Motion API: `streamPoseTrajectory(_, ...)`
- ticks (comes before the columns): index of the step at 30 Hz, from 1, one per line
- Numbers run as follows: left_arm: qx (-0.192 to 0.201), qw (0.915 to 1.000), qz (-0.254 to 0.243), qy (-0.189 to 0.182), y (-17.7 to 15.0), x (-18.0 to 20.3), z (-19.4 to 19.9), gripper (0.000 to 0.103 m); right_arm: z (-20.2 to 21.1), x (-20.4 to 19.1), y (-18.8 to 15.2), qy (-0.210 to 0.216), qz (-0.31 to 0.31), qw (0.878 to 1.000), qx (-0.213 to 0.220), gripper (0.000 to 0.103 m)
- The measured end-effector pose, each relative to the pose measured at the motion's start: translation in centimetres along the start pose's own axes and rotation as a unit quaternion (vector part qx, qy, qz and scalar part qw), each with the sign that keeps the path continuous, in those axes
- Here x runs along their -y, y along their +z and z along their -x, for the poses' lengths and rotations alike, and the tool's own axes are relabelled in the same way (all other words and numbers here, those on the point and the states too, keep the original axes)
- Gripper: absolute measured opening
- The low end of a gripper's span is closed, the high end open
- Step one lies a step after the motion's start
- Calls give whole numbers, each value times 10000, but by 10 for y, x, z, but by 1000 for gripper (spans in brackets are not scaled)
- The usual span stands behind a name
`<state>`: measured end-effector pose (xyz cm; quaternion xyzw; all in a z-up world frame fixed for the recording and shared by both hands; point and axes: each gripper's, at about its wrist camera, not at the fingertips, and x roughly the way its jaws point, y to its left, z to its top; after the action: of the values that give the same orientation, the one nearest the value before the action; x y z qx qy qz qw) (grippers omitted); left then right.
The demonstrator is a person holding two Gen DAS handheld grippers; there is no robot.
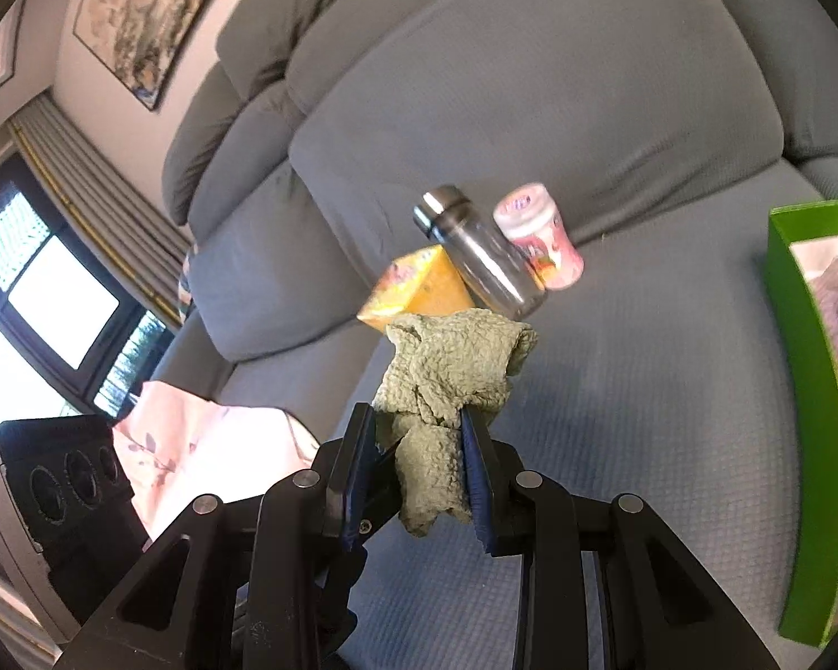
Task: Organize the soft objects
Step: 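Lift the green sock and carry it over the green box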
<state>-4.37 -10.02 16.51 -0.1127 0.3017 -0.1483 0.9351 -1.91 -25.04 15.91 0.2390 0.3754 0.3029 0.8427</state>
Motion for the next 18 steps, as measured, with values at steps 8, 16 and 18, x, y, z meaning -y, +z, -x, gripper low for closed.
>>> streamPoseTrajectory(8, 319, 9990, -299, -93, 7, 27, 19, 5, 36, -10, 2, 13, 120, 9989, 456, 33)
streamPoseTrajectory(16, 480, 9970, -574, -211, 11, 54, 28, 5, 70, -10, 3, -59, 177, 9961, 864, 33)
streamPoseTrajectory(18, 502, 9963, -644, -251, 11, 62, 29, 5, 77, -10, 2, -143, 213, 9950, 970, 33)
